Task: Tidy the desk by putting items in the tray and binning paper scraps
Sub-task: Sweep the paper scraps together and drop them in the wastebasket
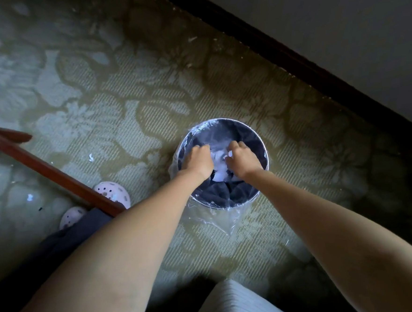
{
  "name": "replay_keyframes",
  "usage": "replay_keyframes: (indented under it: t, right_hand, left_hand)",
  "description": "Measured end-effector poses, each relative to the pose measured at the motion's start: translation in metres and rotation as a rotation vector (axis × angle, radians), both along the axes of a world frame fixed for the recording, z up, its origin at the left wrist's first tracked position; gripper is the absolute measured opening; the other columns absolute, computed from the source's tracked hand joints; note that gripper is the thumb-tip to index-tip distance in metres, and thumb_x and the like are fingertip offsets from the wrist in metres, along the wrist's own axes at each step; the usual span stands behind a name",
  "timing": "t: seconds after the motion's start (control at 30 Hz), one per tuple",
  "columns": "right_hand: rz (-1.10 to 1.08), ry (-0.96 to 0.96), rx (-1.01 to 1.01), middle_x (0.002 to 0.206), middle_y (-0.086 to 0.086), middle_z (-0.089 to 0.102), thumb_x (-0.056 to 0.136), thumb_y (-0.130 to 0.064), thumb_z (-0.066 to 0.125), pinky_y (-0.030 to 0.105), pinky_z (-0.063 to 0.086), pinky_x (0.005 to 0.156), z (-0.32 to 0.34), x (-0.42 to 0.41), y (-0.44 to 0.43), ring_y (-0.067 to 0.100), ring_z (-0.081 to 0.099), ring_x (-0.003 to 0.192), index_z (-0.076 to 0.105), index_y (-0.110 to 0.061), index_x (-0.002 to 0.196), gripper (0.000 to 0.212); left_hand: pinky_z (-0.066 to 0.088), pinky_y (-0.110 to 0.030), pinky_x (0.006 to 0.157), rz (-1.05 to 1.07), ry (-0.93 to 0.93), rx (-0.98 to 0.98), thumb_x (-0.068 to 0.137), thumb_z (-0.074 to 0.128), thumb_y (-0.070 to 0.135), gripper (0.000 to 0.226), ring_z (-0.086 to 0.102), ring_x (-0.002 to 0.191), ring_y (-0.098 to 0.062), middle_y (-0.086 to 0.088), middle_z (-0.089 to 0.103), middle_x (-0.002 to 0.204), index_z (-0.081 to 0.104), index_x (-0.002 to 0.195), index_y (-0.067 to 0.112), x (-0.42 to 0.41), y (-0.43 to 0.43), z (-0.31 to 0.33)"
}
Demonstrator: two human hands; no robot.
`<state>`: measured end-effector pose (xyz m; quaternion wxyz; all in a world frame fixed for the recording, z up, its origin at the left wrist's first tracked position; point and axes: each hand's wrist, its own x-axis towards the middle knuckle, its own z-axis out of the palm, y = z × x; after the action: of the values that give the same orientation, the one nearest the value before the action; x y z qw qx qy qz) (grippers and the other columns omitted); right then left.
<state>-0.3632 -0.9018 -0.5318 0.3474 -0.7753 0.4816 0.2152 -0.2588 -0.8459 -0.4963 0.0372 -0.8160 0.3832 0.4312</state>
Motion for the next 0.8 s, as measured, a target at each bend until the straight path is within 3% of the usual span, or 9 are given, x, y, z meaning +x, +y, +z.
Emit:
replay_keyframes:
  t: [0.17,0.3,0.5,0.63,0.7,0.8]
  right_hand:
    - [0.099,0.047,-0.023,0.134,0.020,0.045,0.092,-0.003,0.040,0.040,0.037,0.101,0.026,-0.005,0.009,0.038,0.046,0.122,0.040,-0.003,0.133,0.041]
    - [0.168,0.069,-0.111,0.135,0.018,0.045,0.090,-0.006,0.043,0.040,0.027,0.111,0.061,-0.006,0.016,0.033,0.041,0.128,0.040,-0.003,0.131,0.041]
    - [0.312,0.000,-0.369,0.131,0.016,0.048,0.088,-0.007,0.042,0.042,0.023,0.111,0.140,-0.005,0.024,0.031,0.041,0.128,0.045,-0.003,0.125,0.037]
    - [0.356,-0.114,-0.573,0.123,0.015,0.051,0.087,-0.004,0.042,0.045,0.022,0.113,0.215,0.001,0.031,0.031,0.045,0.123,0.050,-0.004,0.117,0.031]
    - [0.371,-0.233,-0.717,0.113,0.018,0.056,0.084,0.001,0.041,0.047,0.030,0.108,0.253,0.009,0.038,0.035,0.053,0.112,0.055,-0.002,0.109,0.029]
    - [0.358,-0.435,-0.850,0.098,0.022,0.059,0.080,0.003,0.043,0.043,0.043,0.088,0.313,0.025,0.058,0.038,0.060,0.093,0.059,0.002,0.096,0.023]
  left_hand:
    - [0.038,-0.047,0.106,-0.134,-0.047,0.026,0.088,0.038,0.001,0.053,0.042,0.128,-0.034,-0.011,0.043,0.141,0.041,0.137,0.018,0.002,0.020,0.021]
    - [0.024,-0.042,0.114,-0.190,-0.132,0.040,0.091,0.037,-0.001,0.054,0.033,0.135,-0.034,-0.016,0.032,0.147,0.032,0.143,0.012,0.004,0.030,0.071]
    - [0.037,-0.040,0.103,-0.199,-0.422,-0.026,0.094,0.041,0.009,0.039,0.042,0.128,-0.034,-0.018,0.045,0.137,0.045,0.132,0.005,0.017,0.044,0.163]
    - [0.037,-0.040,0.102,-0.125,-0.580,-0.173,0.094,0.039,0.012,0.037,0.042,0.128,-0.034,-0.019,0.047,0.135,0.049,0.129,0.004,0.025,0.050,0.243]
    - [0.038,-0.040,0.100,-0.088,-0.642,-0.250,0.095,0.039,0.014,0.035,0.044,0.126,-0.035,-0.019,0.048,0.133,0.049,0.127,0.003,0.026,0.059,0.285]
    - [0.040,-0.039,0.096,-0.009,-0.736,-0.346,0.095,0.038,0.014,0.033,0.048,0.121,-0.036,-0.020,0.052,0.128,0.052,0.122,0.003,0.029,0.085,0.347]
